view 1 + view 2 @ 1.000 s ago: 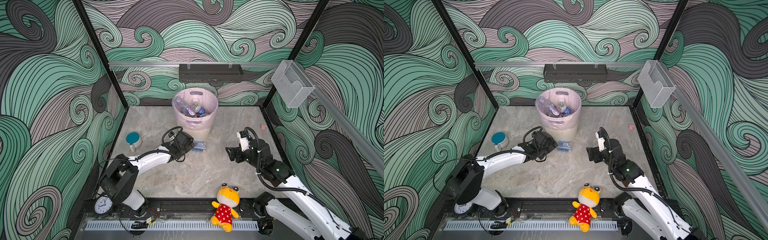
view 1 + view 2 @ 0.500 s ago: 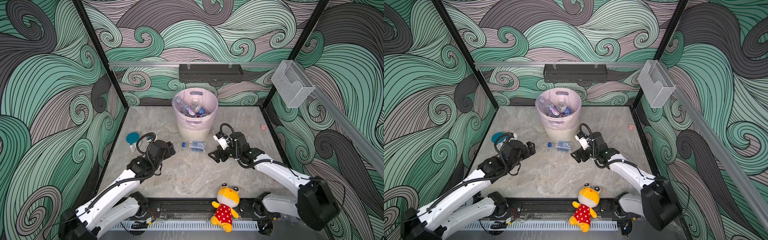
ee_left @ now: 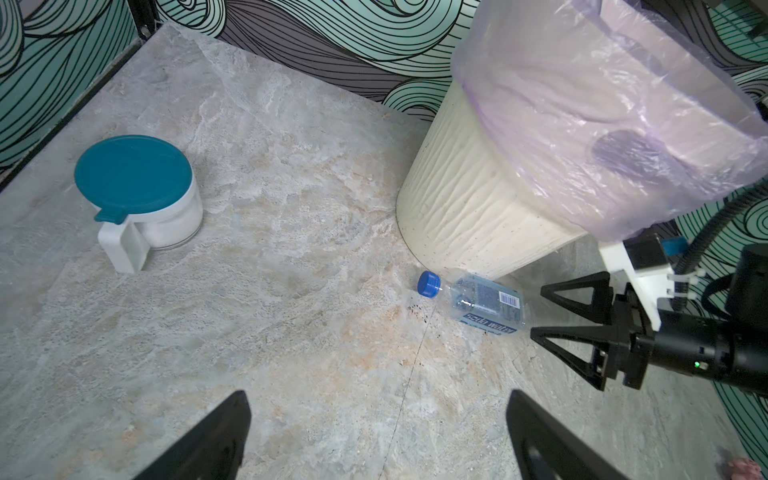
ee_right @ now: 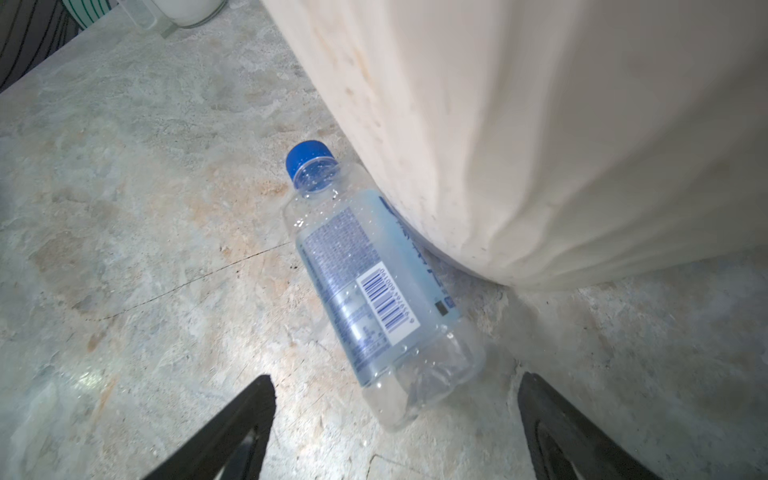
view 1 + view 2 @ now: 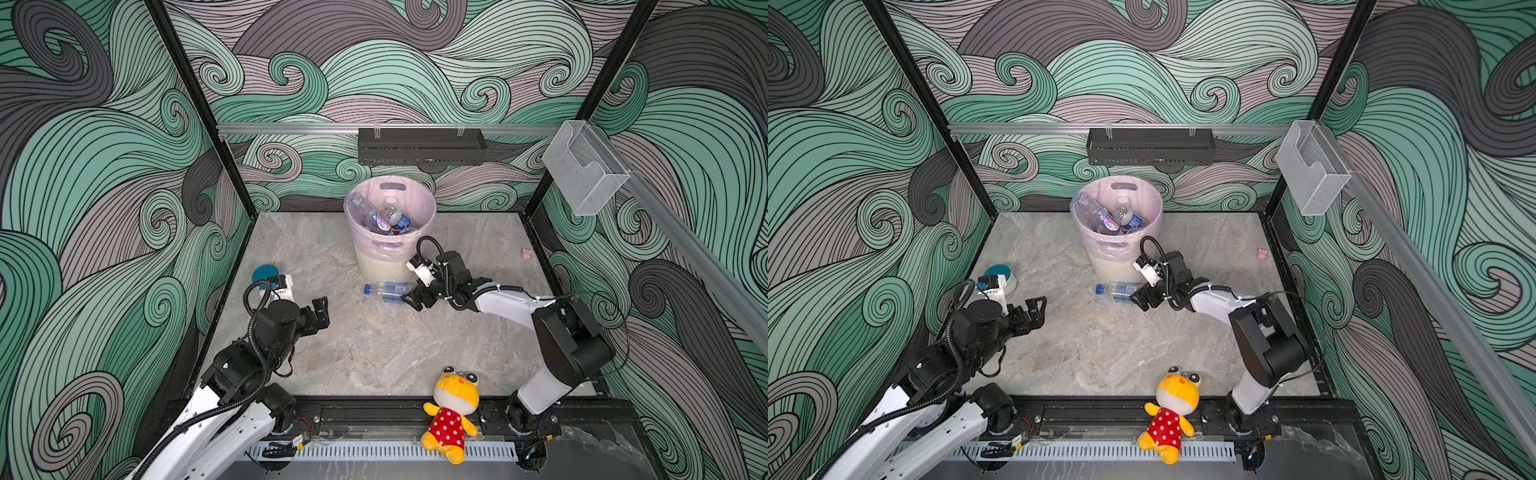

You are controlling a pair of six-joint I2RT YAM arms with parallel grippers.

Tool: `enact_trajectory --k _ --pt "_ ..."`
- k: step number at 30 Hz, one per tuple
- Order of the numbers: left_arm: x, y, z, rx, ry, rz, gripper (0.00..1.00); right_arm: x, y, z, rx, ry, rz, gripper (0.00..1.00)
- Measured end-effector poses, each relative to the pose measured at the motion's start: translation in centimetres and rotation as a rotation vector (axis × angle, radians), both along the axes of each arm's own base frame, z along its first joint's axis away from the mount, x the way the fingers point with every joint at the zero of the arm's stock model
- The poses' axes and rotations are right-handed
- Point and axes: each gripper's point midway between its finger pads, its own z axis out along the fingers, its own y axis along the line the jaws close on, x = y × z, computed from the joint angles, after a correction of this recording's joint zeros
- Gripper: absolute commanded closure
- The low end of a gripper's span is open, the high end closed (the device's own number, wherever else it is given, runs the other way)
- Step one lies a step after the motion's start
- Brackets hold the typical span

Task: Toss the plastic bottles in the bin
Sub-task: 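Grasp the blue-capped bottle with the right gripper while the left gripper draws back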

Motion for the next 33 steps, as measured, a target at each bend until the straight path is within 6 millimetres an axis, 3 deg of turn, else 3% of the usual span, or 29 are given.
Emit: enact_trajectory --k 7,12,25,30,33 --pt "-0.9 0.7 -0.2 0.034 0.011 -0.013 0.01 0.3 0.7 -1.7 0.013 0.033 0.013 0.1" --pt "-1.2 1.0 -0.4 0.049 0.016 -0.014 0.01 0.0 1.4 -1.7 0.04 0.033 0.025 0.12" --pt "-1.4 1.1 -0.3 0.068 0.008 -0.024 0.01 -5.7 5.2 -2.8 -0.037 0.019 0.113 0.18" --pt "-1.6 1.1 0.1 0.051 -0.014 -0.032 0.01 -6.3 5.9 -3.0 -0.141 -0.008 0.046 0.15" --pt "-1.7 1.0 0.4 0.044 -0.023 -0.04 0.01 -5.3 6.6 -2.1 -0.162 -0.031 -0.006 0.14"
